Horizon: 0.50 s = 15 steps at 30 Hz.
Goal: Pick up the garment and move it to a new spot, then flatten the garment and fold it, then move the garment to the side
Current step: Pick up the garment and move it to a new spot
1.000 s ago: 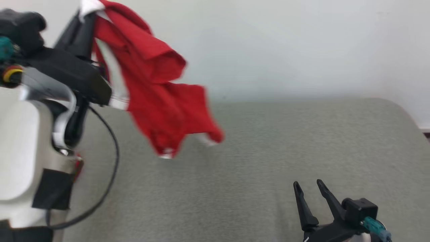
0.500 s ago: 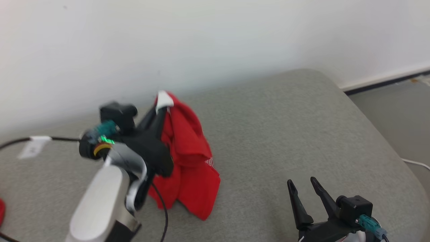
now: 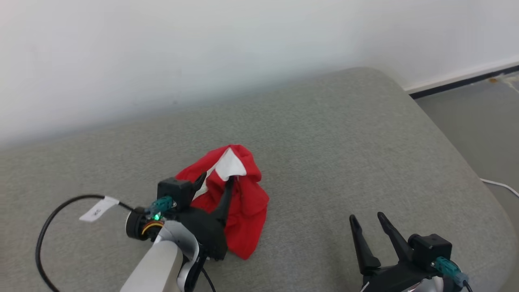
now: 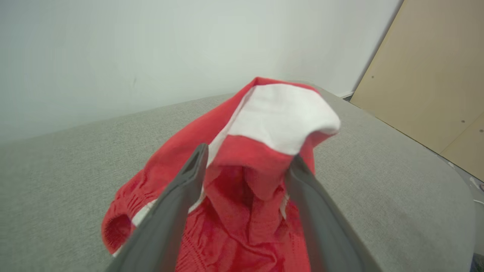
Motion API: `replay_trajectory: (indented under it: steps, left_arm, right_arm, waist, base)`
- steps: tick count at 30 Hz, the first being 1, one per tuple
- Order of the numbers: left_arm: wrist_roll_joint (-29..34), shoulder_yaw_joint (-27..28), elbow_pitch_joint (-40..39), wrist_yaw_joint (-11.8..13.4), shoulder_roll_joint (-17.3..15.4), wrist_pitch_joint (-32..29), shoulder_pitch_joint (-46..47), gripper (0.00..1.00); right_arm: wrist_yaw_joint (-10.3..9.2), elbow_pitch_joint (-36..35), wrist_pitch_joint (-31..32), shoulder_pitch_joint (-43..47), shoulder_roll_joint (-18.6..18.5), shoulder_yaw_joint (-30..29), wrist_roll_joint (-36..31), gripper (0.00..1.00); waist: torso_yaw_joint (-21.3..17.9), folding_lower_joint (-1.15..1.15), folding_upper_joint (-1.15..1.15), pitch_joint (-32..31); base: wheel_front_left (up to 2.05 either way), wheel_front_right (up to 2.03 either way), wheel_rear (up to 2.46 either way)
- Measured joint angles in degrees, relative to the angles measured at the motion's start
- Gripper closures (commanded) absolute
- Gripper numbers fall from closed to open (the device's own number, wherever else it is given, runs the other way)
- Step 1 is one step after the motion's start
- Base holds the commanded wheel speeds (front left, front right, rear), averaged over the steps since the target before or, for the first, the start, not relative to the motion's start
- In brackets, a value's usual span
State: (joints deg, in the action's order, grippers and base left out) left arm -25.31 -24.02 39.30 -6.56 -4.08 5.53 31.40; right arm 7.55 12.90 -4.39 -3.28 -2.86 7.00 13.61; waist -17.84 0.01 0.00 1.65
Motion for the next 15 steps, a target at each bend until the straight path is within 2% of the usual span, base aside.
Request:
replay_trajectory:
  steps: [7,15]
  left_arm:
    - [-1.24,0.42,-5.04,-0.19,-2.48,6.25,-5.81,0.00]
    - [-1.87,7.04,-18.66,4.02,-4.37,9.42,-16.82,0.00]
  right_arm:
    - [0.00,-0.77,-0.16,0.75,-0.01,-3.65,-0.73,0.00]
    - [0.00,-2.09,-3.05,2.47,0.01,-6.81,-1.16,0.00]
  waist:
    - [4.51,0.00,0.00,-1.22]
    - [10.79,-0.01,0.00,-2.61]
  base:
    - [0.00,0.00,0.00]
    - [0.00,0.00,0.00]
